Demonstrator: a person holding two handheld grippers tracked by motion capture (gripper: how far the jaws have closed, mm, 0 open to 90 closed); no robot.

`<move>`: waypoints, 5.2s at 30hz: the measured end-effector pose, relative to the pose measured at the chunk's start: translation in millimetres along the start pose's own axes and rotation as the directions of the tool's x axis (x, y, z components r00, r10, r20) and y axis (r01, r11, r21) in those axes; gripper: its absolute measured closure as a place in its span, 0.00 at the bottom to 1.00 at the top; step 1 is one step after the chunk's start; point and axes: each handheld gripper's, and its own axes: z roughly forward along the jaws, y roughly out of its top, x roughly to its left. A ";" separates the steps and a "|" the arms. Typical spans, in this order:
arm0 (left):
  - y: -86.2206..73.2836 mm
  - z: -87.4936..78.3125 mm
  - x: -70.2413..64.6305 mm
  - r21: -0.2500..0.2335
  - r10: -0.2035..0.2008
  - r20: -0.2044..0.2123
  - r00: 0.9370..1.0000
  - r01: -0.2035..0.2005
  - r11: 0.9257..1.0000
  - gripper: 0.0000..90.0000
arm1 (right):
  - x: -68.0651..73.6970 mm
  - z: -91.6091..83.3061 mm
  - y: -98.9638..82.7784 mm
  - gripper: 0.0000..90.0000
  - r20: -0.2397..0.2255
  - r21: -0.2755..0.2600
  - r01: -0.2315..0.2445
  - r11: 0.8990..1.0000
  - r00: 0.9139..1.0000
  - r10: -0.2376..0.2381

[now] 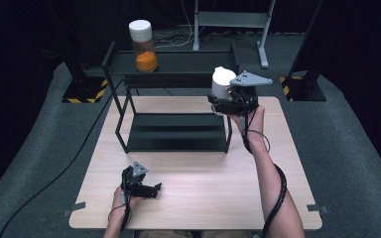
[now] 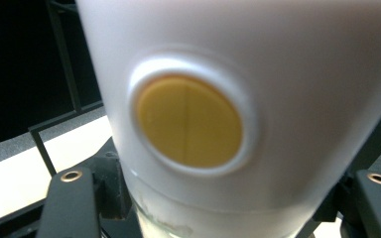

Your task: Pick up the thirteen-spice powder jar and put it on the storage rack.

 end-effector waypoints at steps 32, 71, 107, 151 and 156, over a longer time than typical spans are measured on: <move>0.1 0.0 0.1 0.001 0.001 0.000 1.000 -0.001 1.000 0.01 | -7.4 -7.1 42.2 0.33 0.010 -0.040 0.004 0.999 1.000 -0.004; 0.0 0.0 0.0 0.000 -0.001 0.000 1.000 0.001 1.000 0.01 | -22.8 6.6 84.3 0.33 0.047 -0.030 -0.011 0.999 0.999 0.012; 0.0 0.0 0.0 0.000 -0.001 0.000 1.000 0.001 1.000 0.01 | -42.4 55.2 105.2 0.33 0.092 0.028 -0.078 0.997 0.993 0.075; -0.1 0.0 -0.2 0.000 -0.002 0.000 1.000 0.002 1.000 0.01 | -48.0 75.2 98.7 0.33 0.135 0.041 -0.140 0.989 0.982 0.134; 0.0 0.0 -0.1 0.000 -0.001 0.000 1.000 0.001 1.000 0.01 | -51.1 75.1 103.1 0.29 0.125 0.062 -0.148 0.987 0.982 0.140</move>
